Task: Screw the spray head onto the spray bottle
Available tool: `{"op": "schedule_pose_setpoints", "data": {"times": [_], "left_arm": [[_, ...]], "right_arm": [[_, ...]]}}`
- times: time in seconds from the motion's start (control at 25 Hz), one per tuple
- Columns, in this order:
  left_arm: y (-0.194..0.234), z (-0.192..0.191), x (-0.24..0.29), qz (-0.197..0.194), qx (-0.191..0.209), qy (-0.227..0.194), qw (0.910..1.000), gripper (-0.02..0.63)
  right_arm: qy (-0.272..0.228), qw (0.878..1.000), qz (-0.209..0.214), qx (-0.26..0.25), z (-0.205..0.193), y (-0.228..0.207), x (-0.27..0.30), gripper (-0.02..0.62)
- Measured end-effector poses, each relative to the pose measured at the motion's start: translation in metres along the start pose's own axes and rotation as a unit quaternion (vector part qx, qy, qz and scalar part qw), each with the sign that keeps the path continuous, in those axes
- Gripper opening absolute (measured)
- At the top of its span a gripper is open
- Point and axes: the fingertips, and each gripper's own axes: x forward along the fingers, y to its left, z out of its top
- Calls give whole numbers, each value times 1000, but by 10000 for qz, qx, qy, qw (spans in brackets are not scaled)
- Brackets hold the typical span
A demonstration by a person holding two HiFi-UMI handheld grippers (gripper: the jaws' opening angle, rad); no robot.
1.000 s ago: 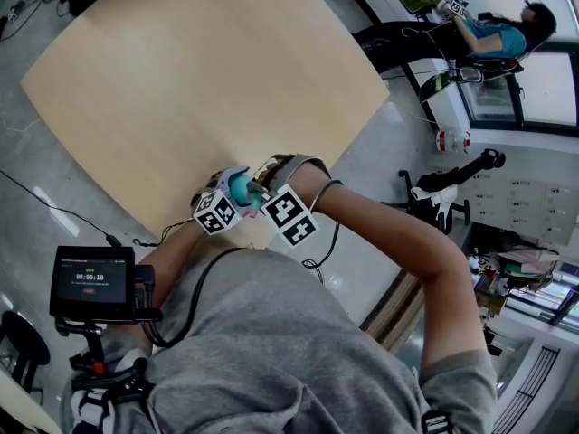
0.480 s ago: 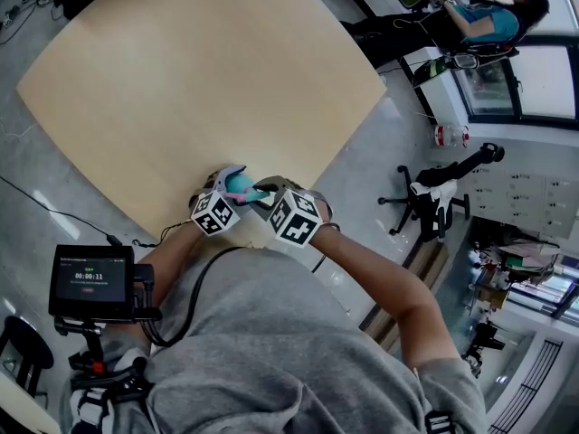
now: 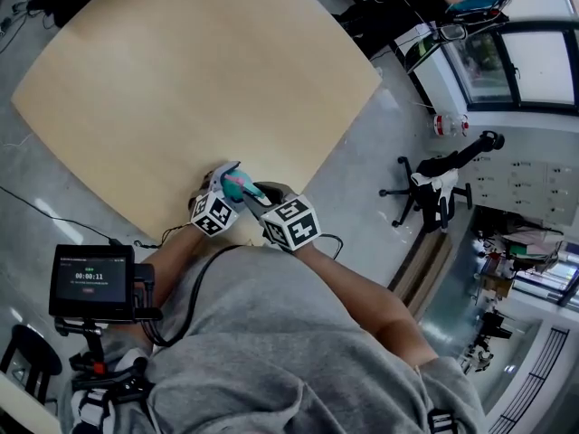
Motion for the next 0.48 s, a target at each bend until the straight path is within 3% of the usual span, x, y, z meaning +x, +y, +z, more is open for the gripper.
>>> {"op": "schedule_pose_setpoints", "data": {"times": [0.08, 0.32, 0.48], "left_arm": [[0, 0, 1, -15, -4, 5, 10000, 411], [-1, 2, 3, -95, 14, 27, 10000, 411], [-1, 4, 5, -129, 23, 36, 9999, 411]], "right_arm": [[24, 9999, 61, -132, 1, 1, -1, 121], [389, 9901, 86, -1346, 3, 4, -1, 121], [494, 9694, -23, -2406, 12, 5, -8, 121]]}}
